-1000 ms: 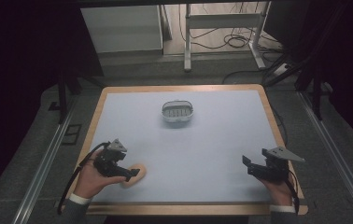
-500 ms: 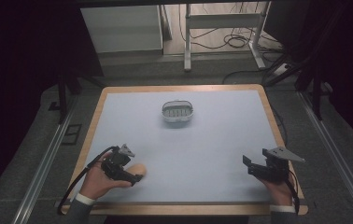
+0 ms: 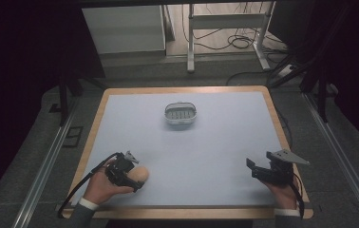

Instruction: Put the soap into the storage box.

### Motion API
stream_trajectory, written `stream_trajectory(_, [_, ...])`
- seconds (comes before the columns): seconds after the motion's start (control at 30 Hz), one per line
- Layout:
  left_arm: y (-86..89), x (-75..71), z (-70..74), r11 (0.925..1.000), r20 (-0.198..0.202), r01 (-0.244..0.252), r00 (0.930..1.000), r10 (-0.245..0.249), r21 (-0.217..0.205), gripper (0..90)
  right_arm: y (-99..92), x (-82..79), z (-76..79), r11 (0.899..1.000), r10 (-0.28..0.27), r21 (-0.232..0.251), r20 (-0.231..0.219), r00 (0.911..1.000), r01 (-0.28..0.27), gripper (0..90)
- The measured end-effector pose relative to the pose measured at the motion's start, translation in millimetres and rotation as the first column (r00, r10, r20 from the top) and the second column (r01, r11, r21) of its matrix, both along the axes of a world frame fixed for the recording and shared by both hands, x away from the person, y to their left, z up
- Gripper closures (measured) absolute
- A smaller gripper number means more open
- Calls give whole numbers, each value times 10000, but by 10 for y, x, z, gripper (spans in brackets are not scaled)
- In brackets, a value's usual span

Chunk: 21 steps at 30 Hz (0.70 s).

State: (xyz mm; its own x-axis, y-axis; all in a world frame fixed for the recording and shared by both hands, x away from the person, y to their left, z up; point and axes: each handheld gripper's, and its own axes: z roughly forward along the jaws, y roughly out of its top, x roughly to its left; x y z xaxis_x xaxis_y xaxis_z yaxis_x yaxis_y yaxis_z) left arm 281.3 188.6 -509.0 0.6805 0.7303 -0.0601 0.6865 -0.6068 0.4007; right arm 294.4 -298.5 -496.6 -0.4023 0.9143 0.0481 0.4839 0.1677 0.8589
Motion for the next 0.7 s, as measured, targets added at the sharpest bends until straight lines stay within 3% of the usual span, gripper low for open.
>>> stream_trajectory(0.27, [-22,-1,-57,9997,58,-36,10000,35,231,229,-15,1,-5,10000,-60,-29,25,10000,60,148])
stream_trajectory(0.43, [-37,-9,-75,9989,191,-68,9998,60,455,291,-15,3,-7,10000,-64,-48,-3,10000,64,149])
stream_trajectory(0.7, [-20,-10,-79,9991,362,35,9993,-50,416,324,-11,4,-12,10000,-57,-66,-30,10000,57,149])
